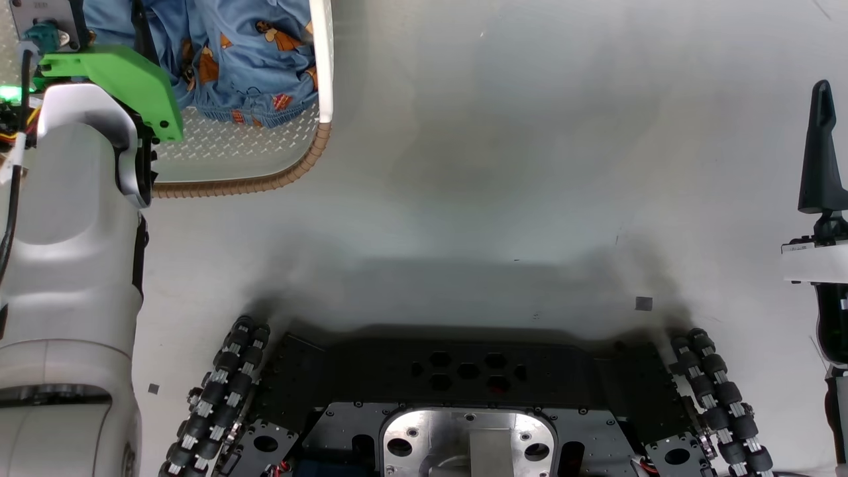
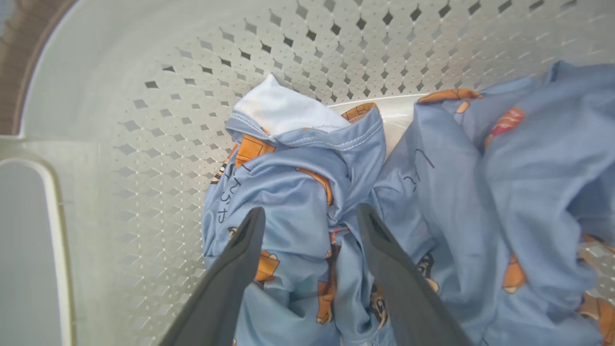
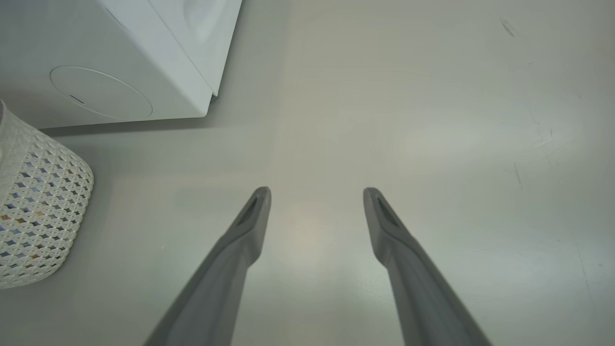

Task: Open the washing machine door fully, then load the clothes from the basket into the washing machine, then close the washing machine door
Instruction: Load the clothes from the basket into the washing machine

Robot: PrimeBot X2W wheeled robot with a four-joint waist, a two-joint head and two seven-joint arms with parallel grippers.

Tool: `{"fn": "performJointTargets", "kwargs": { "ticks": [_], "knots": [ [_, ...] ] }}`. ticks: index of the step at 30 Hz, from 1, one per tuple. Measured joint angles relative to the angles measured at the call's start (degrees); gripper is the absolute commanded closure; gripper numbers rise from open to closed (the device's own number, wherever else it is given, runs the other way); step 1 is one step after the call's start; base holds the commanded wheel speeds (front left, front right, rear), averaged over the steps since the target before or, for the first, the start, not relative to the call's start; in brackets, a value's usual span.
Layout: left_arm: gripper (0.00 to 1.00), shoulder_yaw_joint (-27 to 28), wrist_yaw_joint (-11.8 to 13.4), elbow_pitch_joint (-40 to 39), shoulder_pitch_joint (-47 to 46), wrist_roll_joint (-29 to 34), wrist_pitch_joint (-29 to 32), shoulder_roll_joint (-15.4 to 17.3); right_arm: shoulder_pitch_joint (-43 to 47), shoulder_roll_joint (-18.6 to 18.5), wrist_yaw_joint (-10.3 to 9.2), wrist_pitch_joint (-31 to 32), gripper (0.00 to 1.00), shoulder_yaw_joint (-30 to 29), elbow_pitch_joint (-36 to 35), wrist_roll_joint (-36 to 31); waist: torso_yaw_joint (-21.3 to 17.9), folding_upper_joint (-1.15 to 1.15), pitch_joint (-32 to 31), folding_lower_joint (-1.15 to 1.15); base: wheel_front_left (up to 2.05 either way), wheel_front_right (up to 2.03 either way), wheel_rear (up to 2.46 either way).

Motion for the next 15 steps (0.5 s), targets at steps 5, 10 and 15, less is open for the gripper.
{"fn": "performJointTargets", "kwargs": {
  "ticks": [5, 10, 15],
  "knots": [
    [0.0, -0.07, 0.82, 2.33, -1.35, 0.1, 1.68, 0.0, 0.12, -0.04, 0.0, 0.0, 0.0, -0.34, -0.79, 0.0, 0.13, 0.0, 0.93, 0.0, 0.0, 0.0, 0.0],
    [0.0, -0.47, 1.66, 3.9, -2.55, 0.81, 2.21, 0.0, 0.58, -0.04, 0.0, 0.0, 0.0, -0.4, -0.9, 0.01, 0.38, 0.0, 1.48, 0.0, 0.0, 0.0, 0.0],
    [0.0, -0.89, 2.2, 6.05, -3.37, 1.72, 3.02, 1.13, 1.45, -0.01, 0.0, 0.0, 0.0, -0.38, -1.18, 0.03, 0.46, 0.0, 1.86, 0.0, 0.0, 0.0, 0.0]
  ]
}}
